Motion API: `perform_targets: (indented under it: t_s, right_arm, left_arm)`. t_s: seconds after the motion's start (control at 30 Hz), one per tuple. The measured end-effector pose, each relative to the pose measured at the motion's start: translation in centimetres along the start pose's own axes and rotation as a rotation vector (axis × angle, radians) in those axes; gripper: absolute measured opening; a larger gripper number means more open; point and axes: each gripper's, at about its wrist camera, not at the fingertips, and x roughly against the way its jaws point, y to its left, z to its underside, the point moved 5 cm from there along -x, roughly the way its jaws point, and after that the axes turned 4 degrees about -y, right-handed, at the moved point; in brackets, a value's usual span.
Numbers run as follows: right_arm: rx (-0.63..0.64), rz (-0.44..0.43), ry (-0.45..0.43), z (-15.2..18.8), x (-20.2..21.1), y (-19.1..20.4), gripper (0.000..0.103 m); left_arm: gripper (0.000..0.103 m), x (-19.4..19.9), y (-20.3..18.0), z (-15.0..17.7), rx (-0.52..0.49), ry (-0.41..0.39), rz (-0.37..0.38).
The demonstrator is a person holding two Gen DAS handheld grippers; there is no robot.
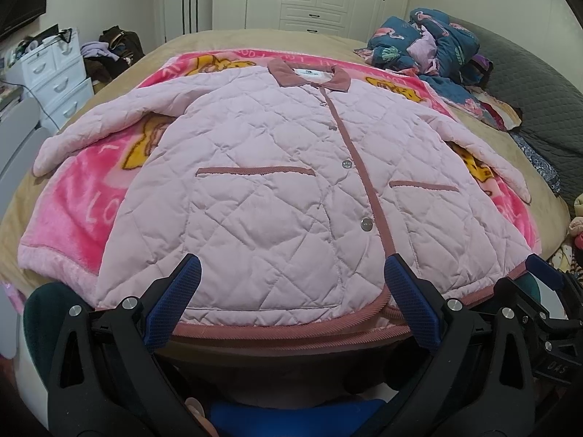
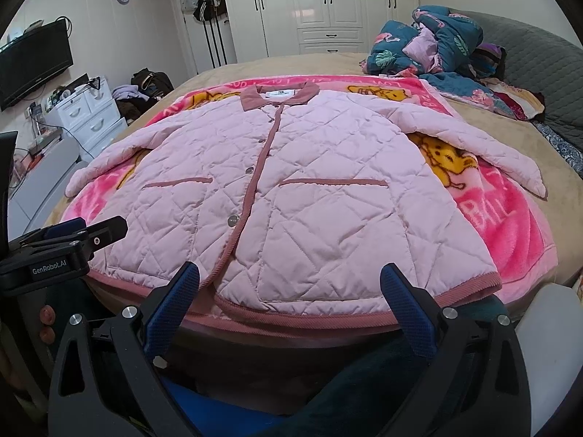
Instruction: Fold large clothes
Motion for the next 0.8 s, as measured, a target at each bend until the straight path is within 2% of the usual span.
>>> perform_targets:
  t_s: [0.8]
  right_arm:
    - [-0.002, -0.007, 0.005, 0.14, -0.36, -0.03, 0.099]
  left_arm:
    - [0.094, -0.35, 0.79, -0.58, 0.003, 0.003, -0.005]
